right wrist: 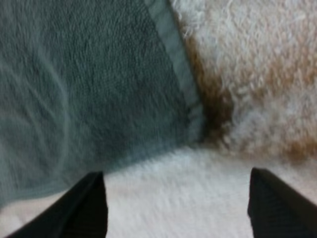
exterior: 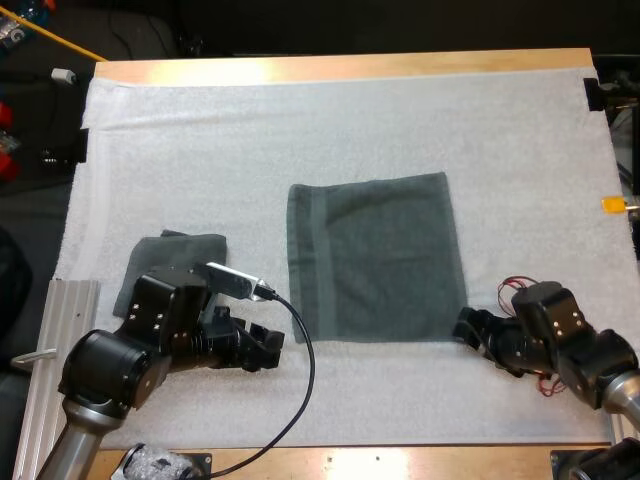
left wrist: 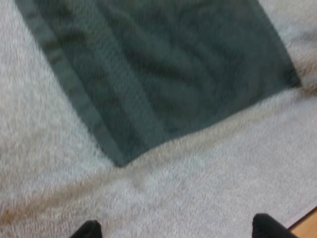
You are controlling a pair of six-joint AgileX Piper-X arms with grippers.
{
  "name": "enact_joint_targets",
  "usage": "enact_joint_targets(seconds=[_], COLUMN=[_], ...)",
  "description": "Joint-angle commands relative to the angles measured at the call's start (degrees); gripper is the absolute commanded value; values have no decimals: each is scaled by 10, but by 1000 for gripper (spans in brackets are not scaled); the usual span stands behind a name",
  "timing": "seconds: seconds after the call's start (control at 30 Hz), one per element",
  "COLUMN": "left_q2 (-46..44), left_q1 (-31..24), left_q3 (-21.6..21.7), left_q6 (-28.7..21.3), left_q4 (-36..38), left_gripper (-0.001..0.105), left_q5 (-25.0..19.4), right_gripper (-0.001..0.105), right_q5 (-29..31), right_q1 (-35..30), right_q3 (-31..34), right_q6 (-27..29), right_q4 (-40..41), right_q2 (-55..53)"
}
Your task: Pick towel from pile, fold and stack
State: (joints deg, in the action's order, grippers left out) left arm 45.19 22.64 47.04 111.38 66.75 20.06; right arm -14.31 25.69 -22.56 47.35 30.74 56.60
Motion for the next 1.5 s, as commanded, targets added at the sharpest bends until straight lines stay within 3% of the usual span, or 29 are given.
enact_joint_targets(seconds=[0.0,0.17,0.63,0.73,0.87,0.9,1.23,1.47], left_q2=[-3,-3,-3,-3,-3,-3,6,67], left_q1=[2,2,2,2,2,2,2,2], left_q3=[-2,-8,-8,-8,-8,-8,-14,-69], left_q6=[6,6,6,6,6,6,-3,27], left_q4=[3,3,3,3,3,3,-34,-115], left_gripper=[59,59,59,59,59,59,59,59], left_q5=[3,3,16,16,16,16,22,104], right_gripper=[57,46,44,30,2,0,0,0], right_q5=[-11,-10,-9,-9,-9,-7,14,27], right_q1=[-2,-2,-2,-2,-2,-2,-2,-2], right_q3=[4,11,11,11,11,11,11,11], right_q6=[-17,-39,-61,-61,-60,-59,10,17], right_q4=[-30,-74,-132,-134,-134,-134,-81,-60], right_q2=[4,48,135,135,135,135,83,60])
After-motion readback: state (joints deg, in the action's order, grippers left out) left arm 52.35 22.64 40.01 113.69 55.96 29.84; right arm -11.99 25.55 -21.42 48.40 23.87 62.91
